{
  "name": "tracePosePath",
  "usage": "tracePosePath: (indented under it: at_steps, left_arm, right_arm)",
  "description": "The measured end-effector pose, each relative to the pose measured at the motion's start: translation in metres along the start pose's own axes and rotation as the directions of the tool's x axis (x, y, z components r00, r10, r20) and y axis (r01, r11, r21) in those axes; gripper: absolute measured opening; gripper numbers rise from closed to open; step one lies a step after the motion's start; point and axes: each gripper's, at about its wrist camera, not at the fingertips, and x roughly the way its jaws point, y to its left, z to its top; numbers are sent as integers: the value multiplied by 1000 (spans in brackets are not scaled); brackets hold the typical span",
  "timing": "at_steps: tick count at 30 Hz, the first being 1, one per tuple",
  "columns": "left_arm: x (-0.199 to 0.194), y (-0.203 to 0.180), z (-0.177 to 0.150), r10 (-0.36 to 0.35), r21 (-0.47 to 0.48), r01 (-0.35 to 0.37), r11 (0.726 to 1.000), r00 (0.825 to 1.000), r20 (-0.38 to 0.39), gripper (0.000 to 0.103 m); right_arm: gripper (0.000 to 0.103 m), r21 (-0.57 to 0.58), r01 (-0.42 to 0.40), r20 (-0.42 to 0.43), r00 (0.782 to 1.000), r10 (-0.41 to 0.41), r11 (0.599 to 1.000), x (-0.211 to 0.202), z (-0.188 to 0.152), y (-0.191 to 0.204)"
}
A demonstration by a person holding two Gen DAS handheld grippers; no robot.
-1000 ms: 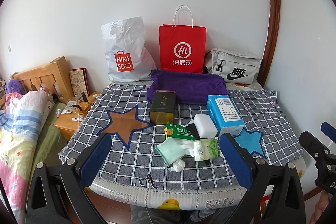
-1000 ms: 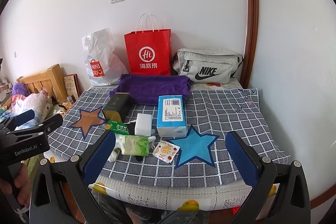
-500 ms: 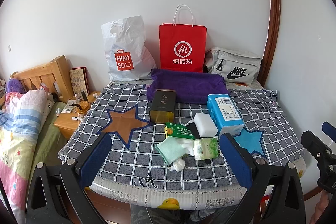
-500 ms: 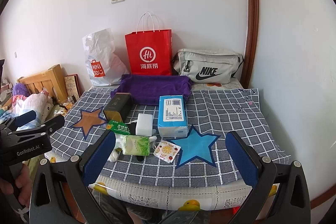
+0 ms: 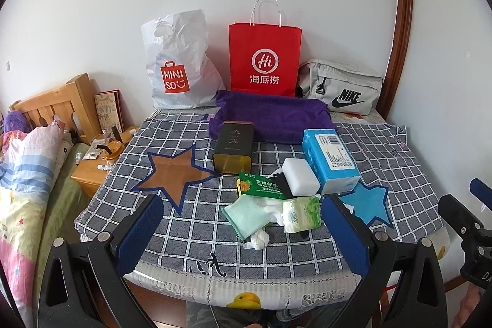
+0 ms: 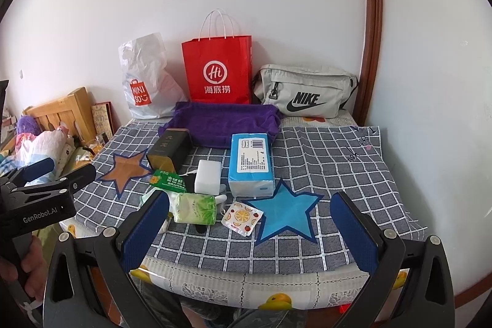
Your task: Organize soft objects
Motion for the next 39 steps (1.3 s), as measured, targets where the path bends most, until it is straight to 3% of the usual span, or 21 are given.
tracePosePath:
  at_steps: [19, 25, 29, 33, 39]
  left_arm:
    - [114, 22, -41, 27, -28, -33, 999, 977, -212, 103]
    - [141, 25, -58, -40, -35, 32, 999, 961, -272, 103]
    - [153, 26, -68, -36, -22, 30, 999, 951, -307, 103]
    - [158, 35, -72, -40, -43, 27, 999, 945, -325, 103]
    - [163, 40, -82, -112, -82, 89, 993, 937, -330, 103]
  right_arm:
    - [101, 19, -43, -186, 982, 46, 999, 126, -46, -10]
    - [101, 15, -75, -245, 967, 77, 997, 170, -64, -12]
    - [101, 44, -88, -290, 952, 97, 995, 199, -76, -16]
    - [101, 40, -93, -320, 942, 101, 995, 222, -80, -12]
    - [101, 27, -114, -339, 934, 116, 993, 244, -84, 5]
